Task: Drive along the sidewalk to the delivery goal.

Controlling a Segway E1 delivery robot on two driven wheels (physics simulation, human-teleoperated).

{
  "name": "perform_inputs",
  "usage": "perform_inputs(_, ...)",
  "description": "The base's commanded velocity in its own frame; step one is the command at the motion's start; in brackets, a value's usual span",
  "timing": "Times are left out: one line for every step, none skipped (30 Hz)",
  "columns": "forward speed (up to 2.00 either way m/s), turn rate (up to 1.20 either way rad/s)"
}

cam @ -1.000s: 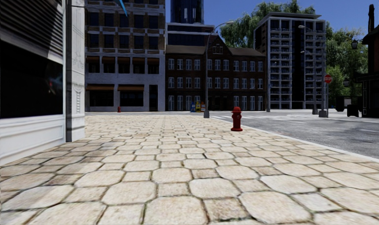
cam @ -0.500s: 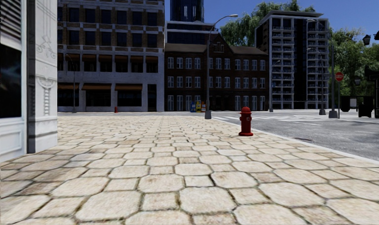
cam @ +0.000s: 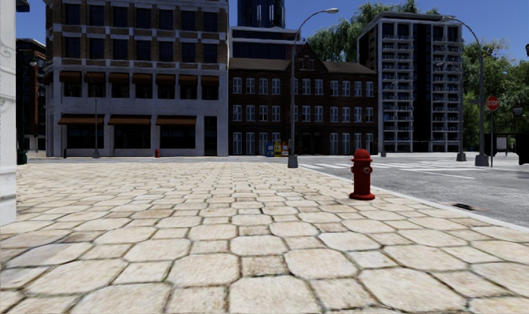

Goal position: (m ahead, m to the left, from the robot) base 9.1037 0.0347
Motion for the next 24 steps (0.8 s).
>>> perform_inputs(2.00, 0.00)
perform_inputs(2.00, 0.00)
perform_inputs(2.00, 0.00)
perform_inputs(2.00, 0.00)
perform_inputs(2.00, 0.00)
perform_inputs(2.00, 0.00)
perform_inputs(2.00, 0.00)
perform_inputs(2.00, 0.00)
perform_inputs(2.00, 0.00)
perform_inputs(2.00, 0.00)
perform_inputs(2.00, 0.00)
perform_inputs(2.00, 0.00)
perform_inputs(2.00, 0.00)
perform_inputs(2.00, 0.00)
perform_inputs(2.00, 0.00)
perform_inputs(2.00, 0.00)
perform_inputs(2.00, 0.00)
perform_inputs(2.00, 0.00)
perform_inputs(2.00, 0.00)
perform_inputs(2.00, 0.00)
perform_inputs(2.00, 0.00)
perform_inputs(2.00, 0.00)
perform_inputs(2.00, 0.00)
perform_inputs(2.00, 0.00)
